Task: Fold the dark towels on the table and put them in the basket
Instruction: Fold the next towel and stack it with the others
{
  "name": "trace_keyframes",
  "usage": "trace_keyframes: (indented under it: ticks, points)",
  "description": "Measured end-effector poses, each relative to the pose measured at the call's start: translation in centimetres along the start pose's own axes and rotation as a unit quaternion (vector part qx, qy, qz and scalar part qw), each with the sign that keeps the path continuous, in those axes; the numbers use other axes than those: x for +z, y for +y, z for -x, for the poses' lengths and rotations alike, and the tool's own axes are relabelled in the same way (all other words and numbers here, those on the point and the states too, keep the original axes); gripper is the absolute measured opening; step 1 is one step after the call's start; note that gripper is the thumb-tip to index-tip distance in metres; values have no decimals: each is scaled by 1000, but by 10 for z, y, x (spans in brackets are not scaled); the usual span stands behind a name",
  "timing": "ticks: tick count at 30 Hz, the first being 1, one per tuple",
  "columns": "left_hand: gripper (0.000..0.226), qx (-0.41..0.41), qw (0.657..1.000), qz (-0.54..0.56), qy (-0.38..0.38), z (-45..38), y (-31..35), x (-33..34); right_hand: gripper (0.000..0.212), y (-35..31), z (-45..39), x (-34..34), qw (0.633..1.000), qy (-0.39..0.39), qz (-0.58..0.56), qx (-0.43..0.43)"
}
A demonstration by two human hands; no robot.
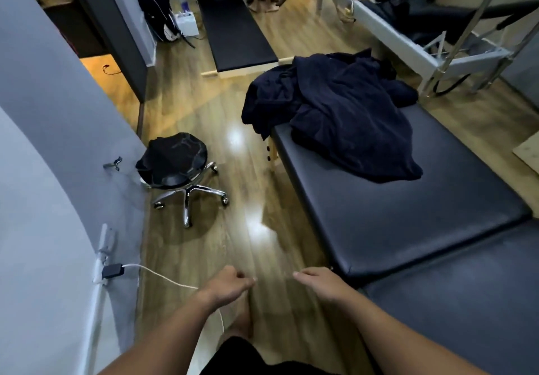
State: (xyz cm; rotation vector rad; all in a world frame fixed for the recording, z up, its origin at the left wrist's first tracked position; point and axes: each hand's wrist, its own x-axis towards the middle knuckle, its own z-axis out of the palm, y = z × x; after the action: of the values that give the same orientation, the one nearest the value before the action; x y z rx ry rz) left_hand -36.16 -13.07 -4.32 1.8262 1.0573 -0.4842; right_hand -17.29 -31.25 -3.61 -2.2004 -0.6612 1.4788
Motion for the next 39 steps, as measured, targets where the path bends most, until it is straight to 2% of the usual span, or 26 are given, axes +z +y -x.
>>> trace_keyframes:
  ticks: [6,10,16,19,21,25,30,33,34,37,39]
  points:
    - [44,38,998,-40,-38,-87,29,-83,60,-69,-56,-40,997,34,-35,53]
    - [41,56,992,-93,-71,-134,56,-135,69,-107,-87,-60,992,72,-72,68]
    - [48,73,984,-142,-83,-202,102,-188,62,-152,-115,-101,984,91,-132,76]
    - [45,97,979,-160,-85,-239,143,-206,41,-165,-136,-135,974,124,-164,96]
    - [45,113,975,-177,-77,-260,174,-216,35,-169,-153,-157,967,163,-176,89]
    - [39,170,963,-199,-67,-297,248,-224,43,-166,-182,-208,943,300,-118,85]
    - [41,250,942,-221,-27,-315,345,-216,39,-158,-185,-261,851,481,-114,177]
    - [26,321,910,-262,-3,-327,393,-208,40,-146,-186,-279,814,523,-126,221]
    - [28,355,890,-285,-6,-331,407,-205,43,-141,-187,-281,807,526,-133,231]
    - [51,453,799,-394,-33,-346,438,-191,52,-133,-192,-275,807,526,-133,234]
    - [45,491,743,-452,-57,-360,456,-182,42,-129,-195,-269,810,528,-125,222]
